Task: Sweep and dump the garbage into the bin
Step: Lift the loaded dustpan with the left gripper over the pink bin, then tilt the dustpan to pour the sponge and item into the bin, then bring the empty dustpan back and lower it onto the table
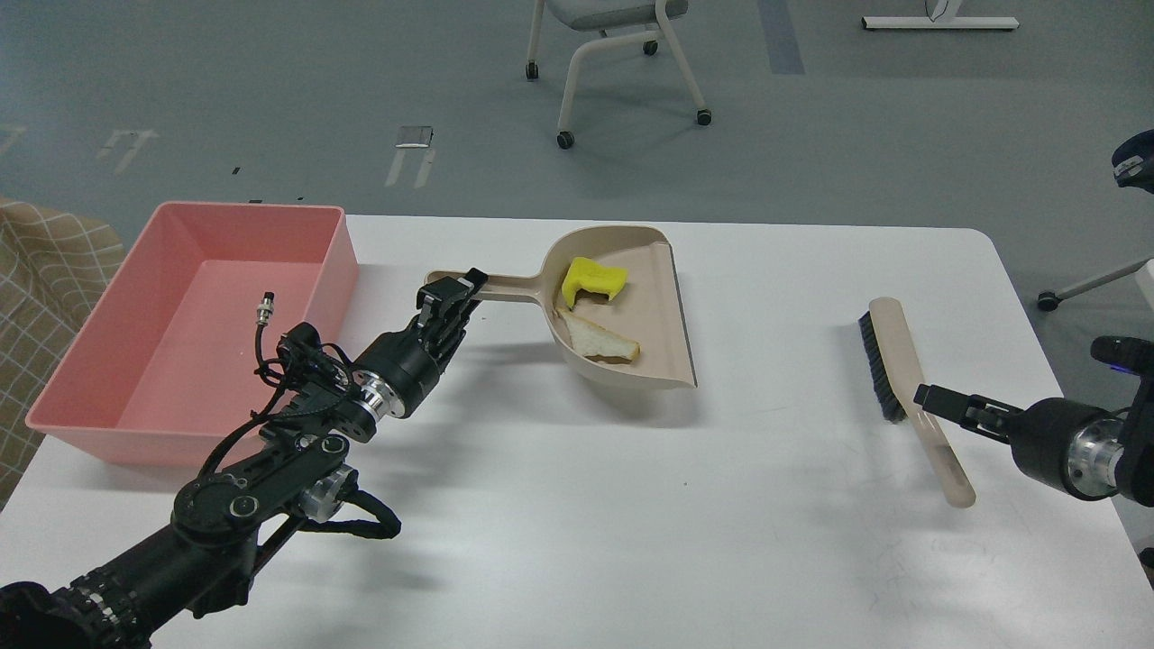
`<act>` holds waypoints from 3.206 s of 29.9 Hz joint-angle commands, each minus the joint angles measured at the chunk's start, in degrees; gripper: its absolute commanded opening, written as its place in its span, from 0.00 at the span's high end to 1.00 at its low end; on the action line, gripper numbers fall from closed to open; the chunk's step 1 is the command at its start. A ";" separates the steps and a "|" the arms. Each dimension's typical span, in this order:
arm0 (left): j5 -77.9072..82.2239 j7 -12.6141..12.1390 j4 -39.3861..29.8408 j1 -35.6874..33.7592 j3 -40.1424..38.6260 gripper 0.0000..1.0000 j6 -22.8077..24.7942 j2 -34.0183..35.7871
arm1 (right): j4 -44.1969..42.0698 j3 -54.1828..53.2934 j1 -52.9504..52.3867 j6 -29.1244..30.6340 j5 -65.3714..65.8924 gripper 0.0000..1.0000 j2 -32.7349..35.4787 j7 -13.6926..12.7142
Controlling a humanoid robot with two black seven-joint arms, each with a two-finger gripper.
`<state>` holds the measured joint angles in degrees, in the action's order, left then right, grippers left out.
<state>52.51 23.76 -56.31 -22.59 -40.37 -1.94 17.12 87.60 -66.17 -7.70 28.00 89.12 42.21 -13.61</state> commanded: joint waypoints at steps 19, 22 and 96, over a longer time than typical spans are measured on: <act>-10.06 0.05 -15.23 6.14 -11.82 0.87 0.71 20.04 | -7.70 -29.72 -7.14 0.00 -19.75 0.03 -26.91 -0.19; -10.67 0.14 -15.33 9.04 -14.20 0.86 1.23 23.29 | -9.81 -29.72 -8.55 0.00 -25.55 0.03 -26.91 0.07; 12.97 -7.68 -15.95 10.56 -36.02 0.86 21.10 20.35 | -11.75 -29.63 -8.65 -0.84 -39.11 0.00 -26.91 0.42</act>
<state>65.50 16.27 -74.07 -10.42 -78.91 19.47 43.71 76.12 -95.79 -15.96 27.23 50.00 15.38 -13.19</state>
